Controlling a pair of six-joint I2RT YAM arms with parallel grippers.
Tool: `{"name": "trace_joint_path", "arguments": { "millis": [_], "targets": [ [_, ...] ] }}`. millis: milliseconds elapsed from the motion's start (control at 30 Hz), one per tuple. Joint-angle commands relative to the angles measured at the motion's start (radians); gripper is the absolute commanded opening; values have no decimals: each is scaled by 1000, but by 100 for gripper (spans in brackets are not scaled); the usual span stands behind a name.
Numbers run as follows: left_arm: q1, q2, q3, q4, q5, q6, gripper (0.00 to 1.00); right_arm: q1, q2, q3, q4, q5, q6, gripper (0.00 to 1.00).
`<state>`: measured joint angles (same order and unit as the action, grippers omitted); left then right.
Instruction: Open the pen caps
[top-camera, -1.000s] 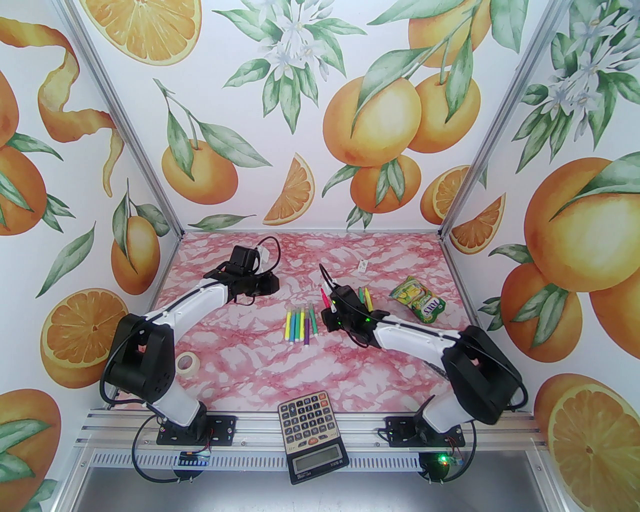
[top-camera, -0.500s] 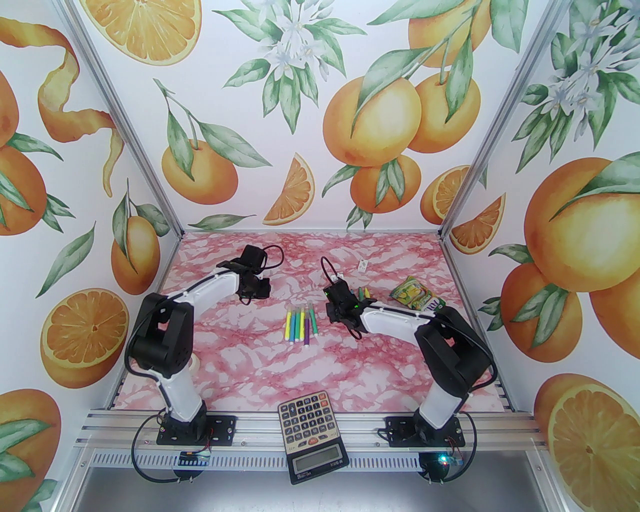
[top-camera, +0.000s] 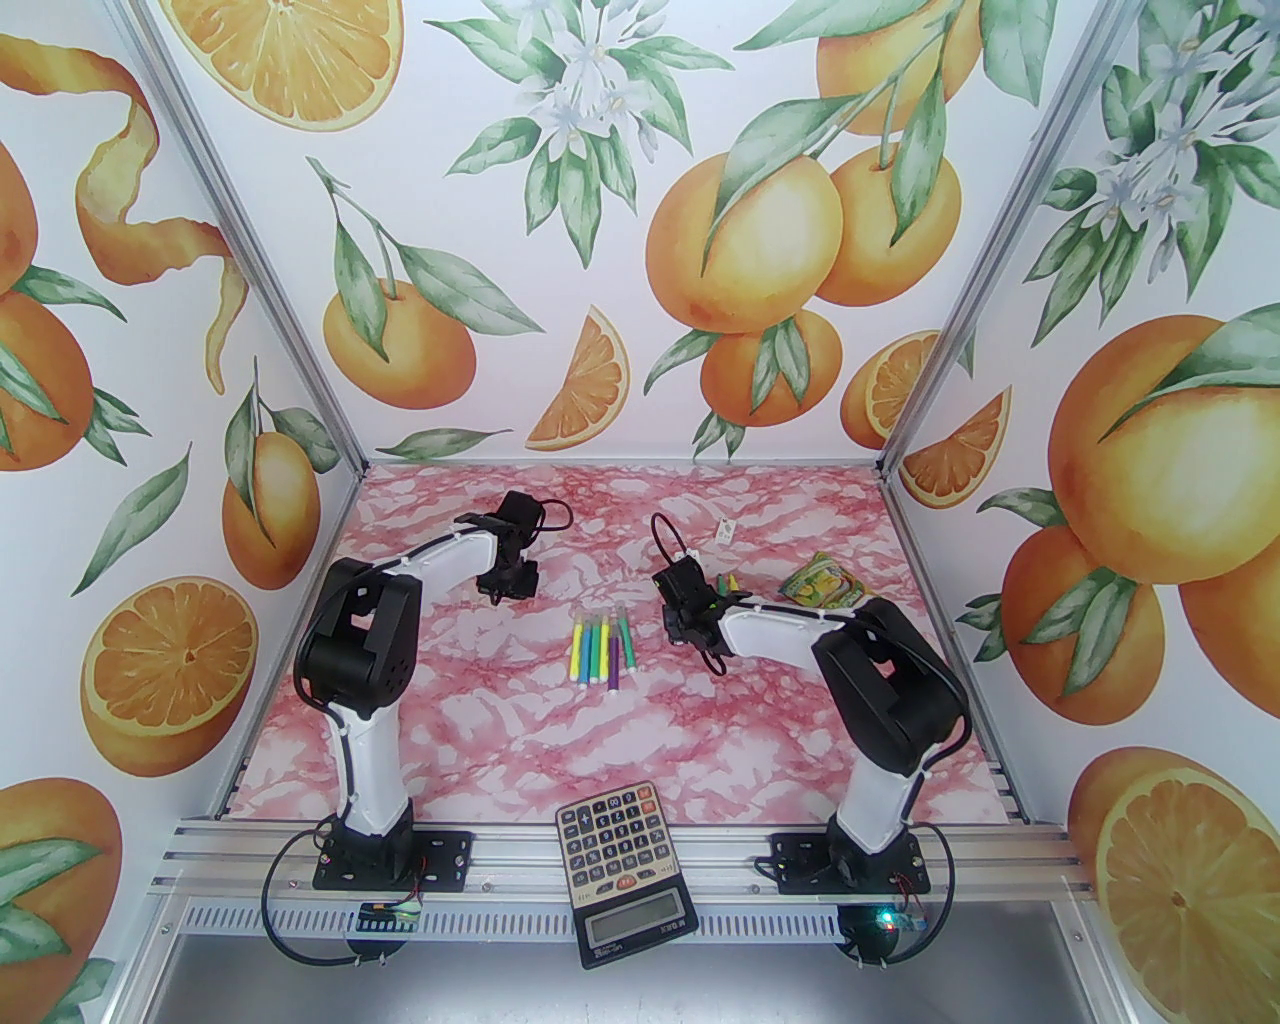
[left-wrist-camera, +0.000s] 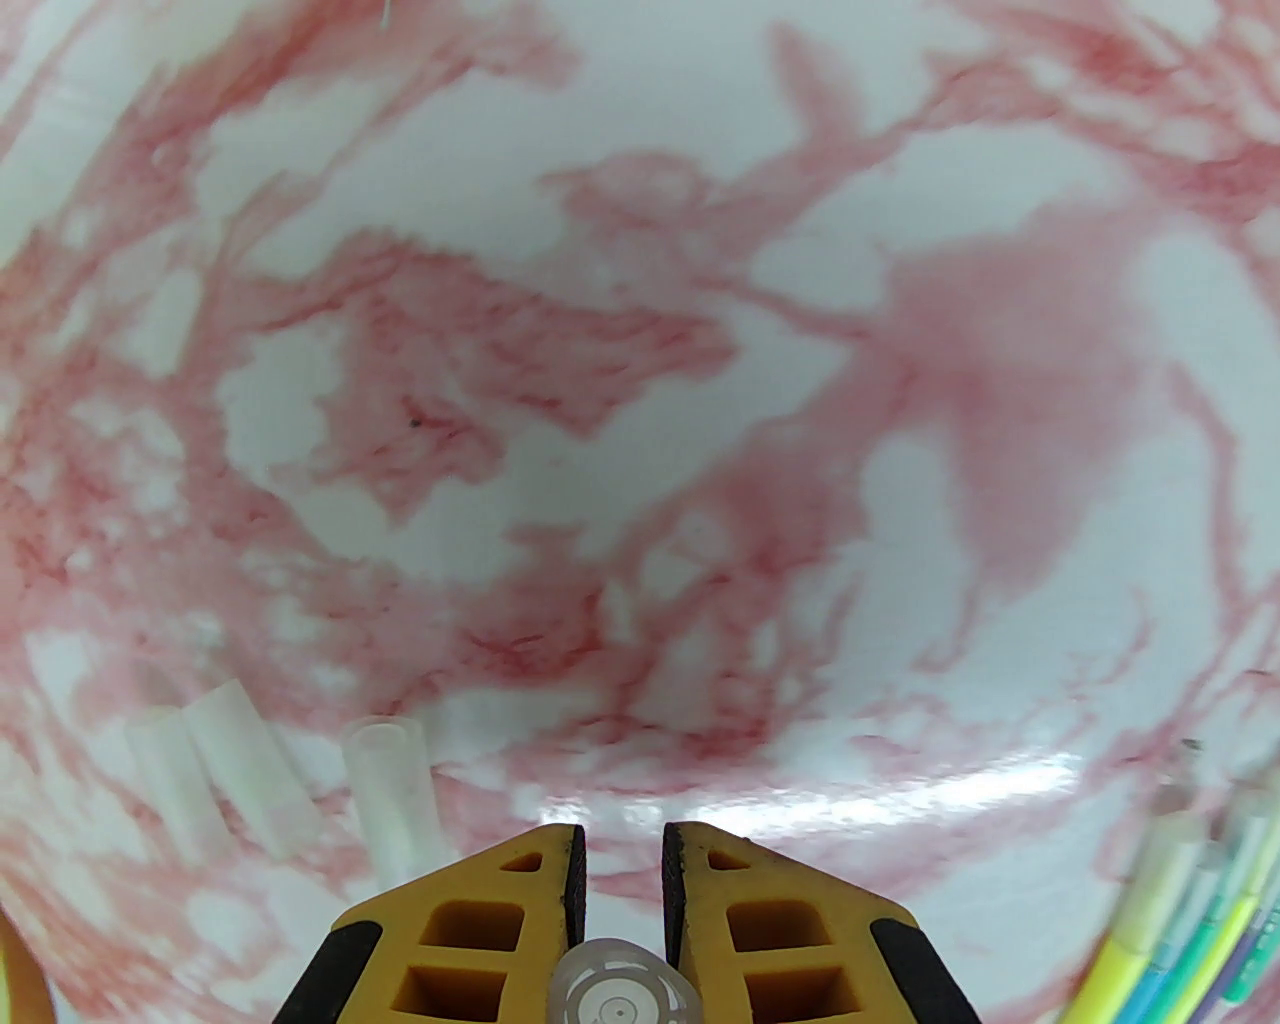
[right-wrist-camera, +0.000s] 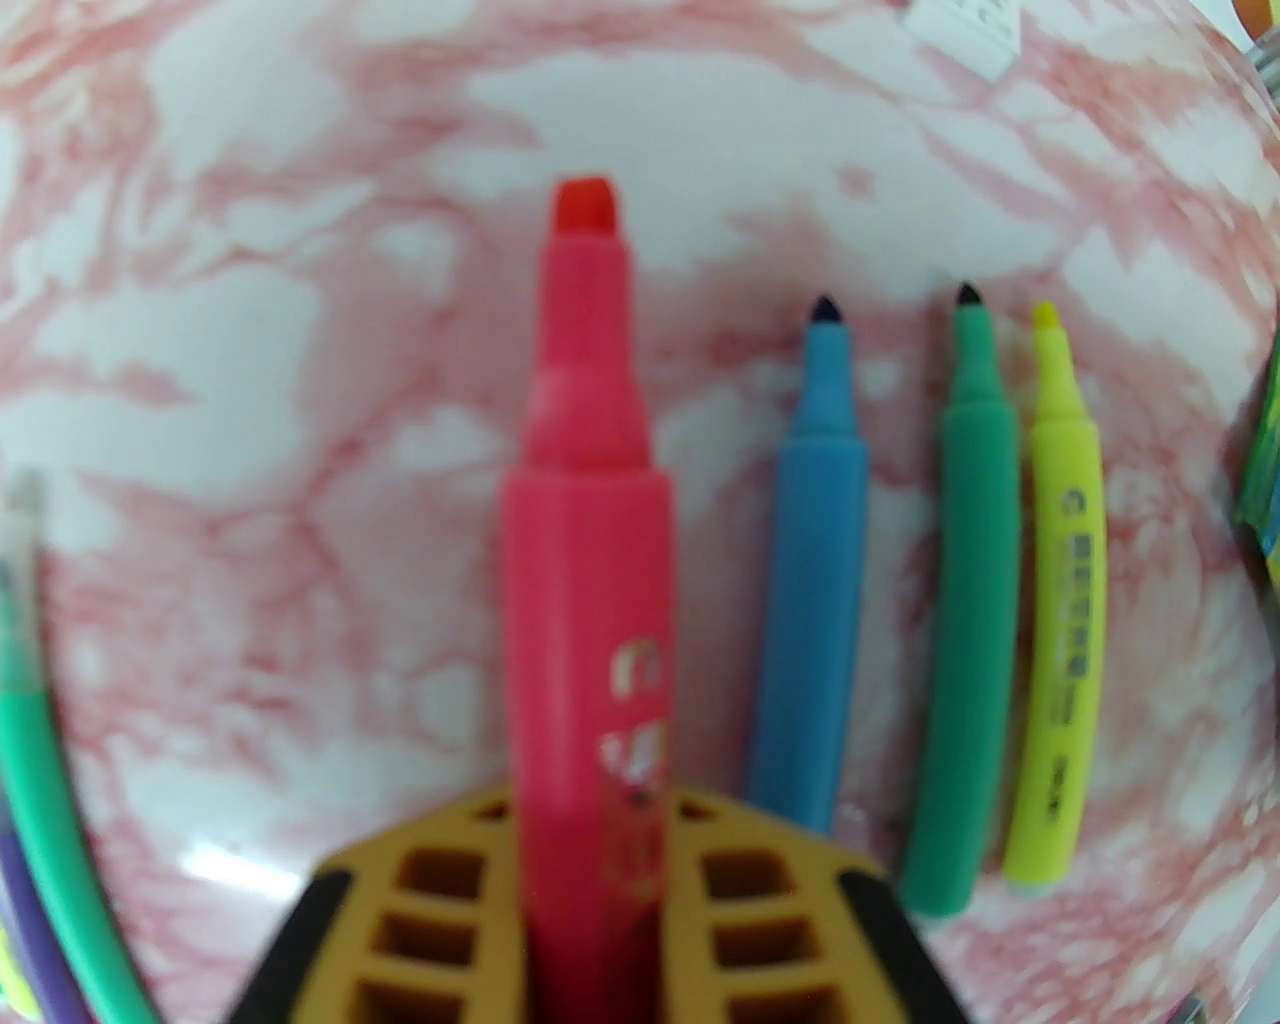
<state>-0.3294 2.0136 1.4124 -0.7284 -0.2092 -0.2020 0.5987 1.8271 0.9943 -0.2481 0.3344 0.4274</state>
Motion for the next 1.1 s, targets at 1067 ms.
{"name": "trace_joint_path", "arguments": {
  "millis": [1067],
  "targets": [
    [9,37,34,-49,-31,26,30,-9,25,33,-45,68,13,29]
  ]
}}
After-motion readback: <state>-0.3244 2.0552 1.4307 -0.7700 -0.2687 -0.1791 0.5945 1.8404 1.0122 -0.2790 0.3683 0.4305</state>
